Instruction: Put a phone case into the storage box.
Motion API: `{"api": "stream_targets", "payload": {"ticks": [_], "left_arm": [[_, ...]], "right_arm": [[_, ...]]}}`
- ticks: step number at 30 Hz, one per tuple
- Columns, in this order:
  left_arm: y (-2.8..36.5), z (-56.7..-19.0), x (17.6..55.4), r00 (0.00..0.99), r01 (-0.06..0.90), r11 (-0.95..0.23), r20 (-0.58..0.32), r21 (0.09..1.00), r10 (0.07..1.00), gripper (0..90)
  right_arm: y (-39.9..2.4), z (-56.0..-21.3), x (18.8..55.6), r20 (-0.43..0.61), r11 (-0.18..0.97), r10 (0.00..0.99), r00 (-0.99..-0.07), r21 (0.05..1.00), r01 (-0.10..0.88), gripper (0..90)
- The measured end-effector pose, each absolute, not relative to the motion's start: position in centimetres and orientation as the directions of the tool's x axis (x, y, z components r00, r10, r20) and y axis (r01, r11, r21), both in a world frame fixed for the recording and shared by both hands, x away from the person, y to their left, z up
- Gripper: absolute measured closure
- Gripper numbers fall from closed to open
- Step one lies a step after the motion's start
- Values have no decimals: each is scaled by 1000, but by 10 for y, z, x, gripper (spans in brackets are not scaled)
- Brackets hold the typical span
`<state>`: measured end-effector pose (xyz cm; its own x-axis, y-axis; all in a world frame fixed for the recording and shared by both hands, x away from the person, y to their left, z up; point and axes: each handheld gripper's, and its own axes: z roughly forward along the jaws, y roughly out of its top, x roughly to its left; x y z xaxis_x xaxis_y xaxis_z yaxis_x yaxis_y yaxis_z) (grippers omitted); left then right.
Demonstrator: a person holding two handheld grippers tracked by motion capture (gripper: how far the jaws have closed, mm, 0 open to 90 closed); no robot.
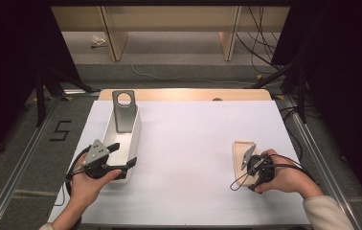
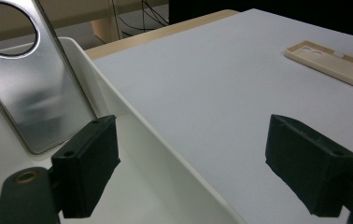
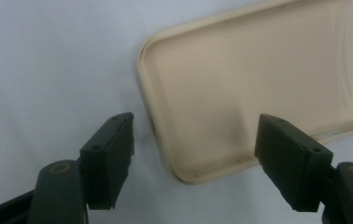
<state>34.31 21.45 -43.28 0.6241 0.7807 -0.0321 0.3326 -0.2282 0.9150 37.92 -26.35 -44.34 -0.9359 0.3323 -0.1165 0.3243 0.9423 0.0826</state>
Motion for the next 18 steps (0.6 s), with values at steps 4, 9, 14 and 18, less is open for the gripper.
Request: {"api": "stream_targets", "payload": {"ticks": [4,9,14,18], "left_arm": [[215,-433,343,624,334,-230,-32,914,781,168],[214,-433,343,624,335,-229,-33,914,781,168],[214,-433,343,623,336,-229,-33,914,781,168],[214,-433,343,624,335,-229,-33,914,781,168]], "right_arm": [[-260,-444,381,-130,950,311,-942,70,304,310],[-257,-447,382,-134,956,295,-946,46,291,329],[-255,-450,383,-132,959,284,-950,31,282,349],[-256,-450,385,-132,960,281,-951,30,279,384]]}}
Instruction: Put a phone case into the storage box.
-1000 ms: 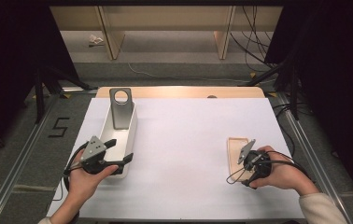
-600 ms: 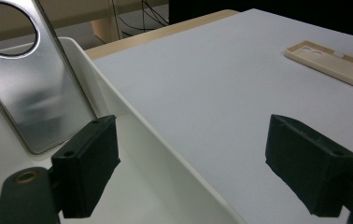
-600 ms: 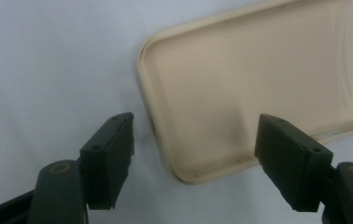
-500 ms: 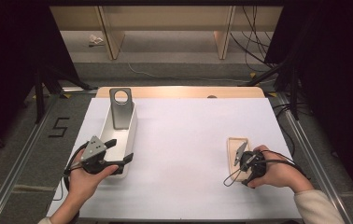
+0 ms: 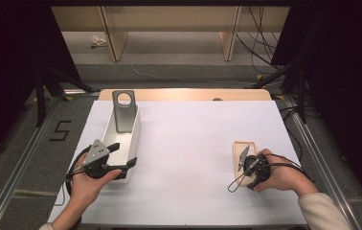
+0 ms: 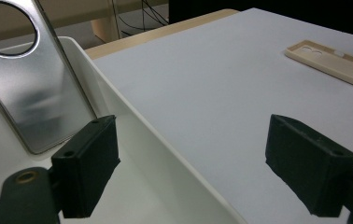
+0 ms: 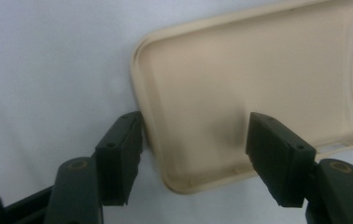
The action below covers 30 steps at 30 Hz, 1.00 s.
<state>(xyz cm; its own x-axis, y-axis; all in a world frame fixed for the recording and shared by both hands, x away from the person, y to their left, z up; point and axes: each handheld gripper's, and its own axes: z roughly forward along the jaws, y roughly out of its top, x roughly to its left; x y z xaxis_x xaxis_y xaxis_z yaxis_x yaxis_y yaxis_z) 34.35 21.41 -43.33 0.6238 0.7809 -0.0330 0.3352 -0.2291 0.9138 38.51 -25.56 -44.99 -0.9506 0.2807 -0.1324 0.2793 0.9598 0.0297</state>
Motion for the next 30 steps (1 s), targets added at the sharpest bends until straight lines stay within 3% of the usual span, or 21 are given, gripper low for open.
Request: {"api": "stream_targets", "payload": {"ticks": [10,30], "left_arm": [[214,-433,343,624,334,-229,-32,914,781,168],[212,-434,343,629,334,-232,-33,914,777,168]], "right_arm": [[-251,-449,385,-103,975,222,-970,2,223,534],[-244,-450,376,-113,990,139,-984,-19,142,728]]}}
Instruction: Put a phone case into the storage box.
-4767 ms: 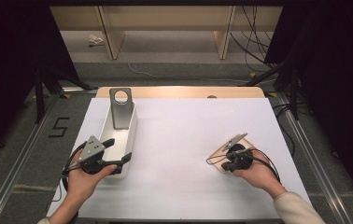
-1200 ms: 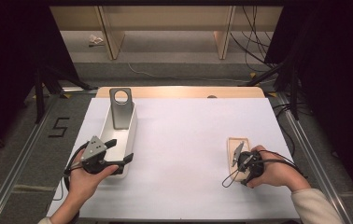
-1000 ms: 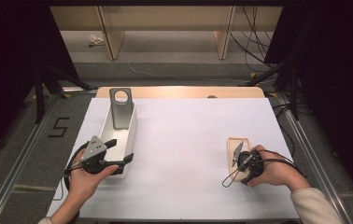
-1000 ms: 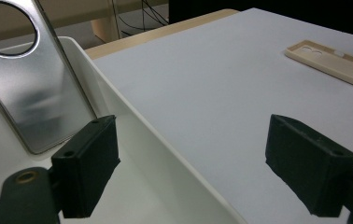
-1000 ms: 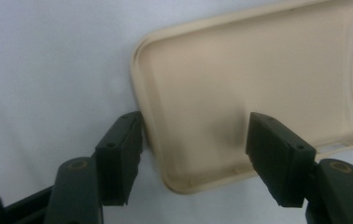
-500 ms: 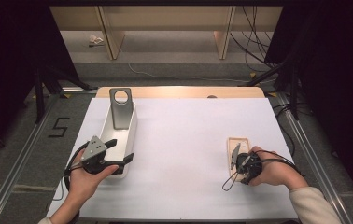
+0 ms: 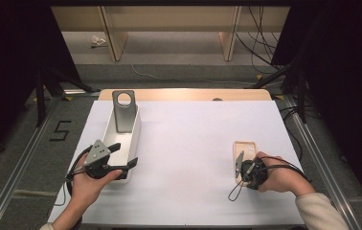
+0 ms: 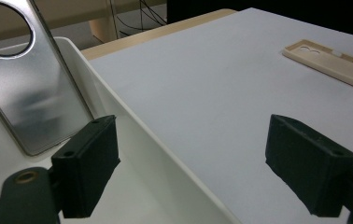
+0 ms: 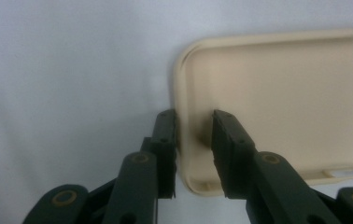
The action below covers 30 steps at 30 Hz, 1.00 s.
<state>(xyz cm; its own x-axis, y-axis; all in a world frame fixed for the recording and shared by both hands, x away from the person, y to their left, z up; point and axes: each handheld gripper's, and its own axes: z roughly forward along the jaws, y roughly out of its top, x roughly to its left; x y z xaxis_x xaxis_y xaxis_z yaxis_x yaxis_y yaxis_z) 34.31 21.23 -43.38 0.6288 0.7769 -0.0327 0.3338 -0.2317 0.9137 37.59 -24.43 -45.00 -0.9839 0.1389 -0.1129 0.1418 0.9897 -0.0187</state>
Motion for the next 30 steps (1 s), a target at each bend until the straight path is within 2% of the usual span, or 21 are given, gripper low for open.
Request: {"api": "stream_targets", "payload": {"ticks": [7,12,30], "left_arm": [[212,-434,343,631,331,-232,-31,915,775,168],[212,-434,343,631,330,-233,-31,915,775,168],[212,-433,343,630,328,-227,-33,917,776,168]], "right_arm": [[-241,-450,373,-119,990,133,-984,-39,138,781],[-242,-449,372,-105,992,117,-988,-27,120,855],[-243,-447,370,-99,997,72,-993,-21,74,878]]}}
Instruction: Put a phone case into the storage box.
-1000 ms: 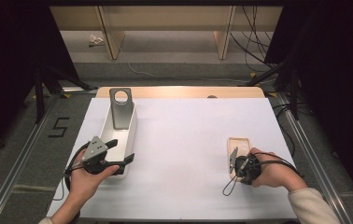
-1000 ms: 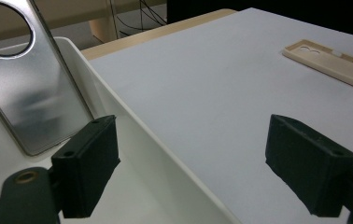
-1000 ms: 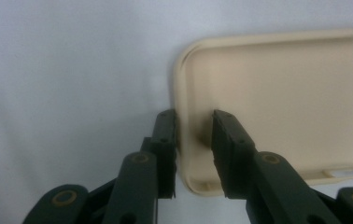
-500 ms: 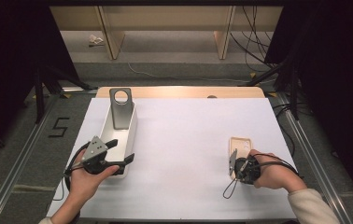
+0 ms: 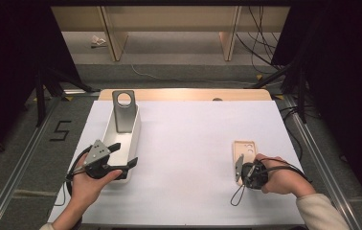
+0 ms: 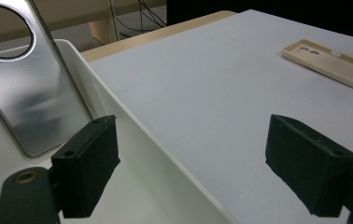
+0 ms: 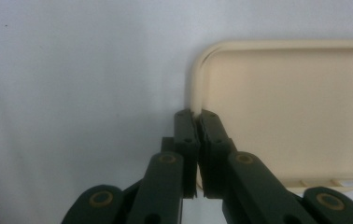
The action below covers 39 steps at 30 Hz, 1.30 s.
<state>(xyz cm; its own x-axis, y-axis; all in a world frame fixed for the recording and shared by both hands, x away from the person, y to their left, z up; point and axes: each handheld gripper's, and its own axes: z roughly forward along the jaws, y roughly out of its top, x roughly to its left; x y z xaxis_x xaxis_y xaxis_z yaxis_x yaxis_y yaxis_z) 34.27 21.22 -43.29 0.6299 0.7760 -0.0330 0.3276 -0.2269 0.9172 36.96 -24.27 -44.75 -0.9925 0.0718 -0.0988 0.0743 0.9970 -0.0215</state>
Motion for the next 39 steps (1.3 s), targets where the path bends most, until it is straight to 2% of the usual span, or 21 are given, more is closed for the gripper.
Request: {"api": "stream_targets", "payload": {"ticks": [11,19,25,32,39], "left_arm": [[212,-432,343,629,323,-225,-31,919,777,168],[212,-429,342,628,316,-221,-29,923,778,168],[211,-424,342,632,305,-219,-25,927,775,168],[209,-420,343,634,297,-213,-25,931,773,169],[202,-414,344,645,290,-214,-25,933,763,177]], "right_arm": [[-241,-441,369,-109,997,72,-991,-4,73,879],[-239,-429,367,-142,996,78,-987,58,70,881],[-235,-422,367,-178,987,85,-980,150,58,881],[-229,-418,365,-194,953,88,-977,303,26,881],[-222,-419,364,-214,936,83,-973,353,2,881]]}}
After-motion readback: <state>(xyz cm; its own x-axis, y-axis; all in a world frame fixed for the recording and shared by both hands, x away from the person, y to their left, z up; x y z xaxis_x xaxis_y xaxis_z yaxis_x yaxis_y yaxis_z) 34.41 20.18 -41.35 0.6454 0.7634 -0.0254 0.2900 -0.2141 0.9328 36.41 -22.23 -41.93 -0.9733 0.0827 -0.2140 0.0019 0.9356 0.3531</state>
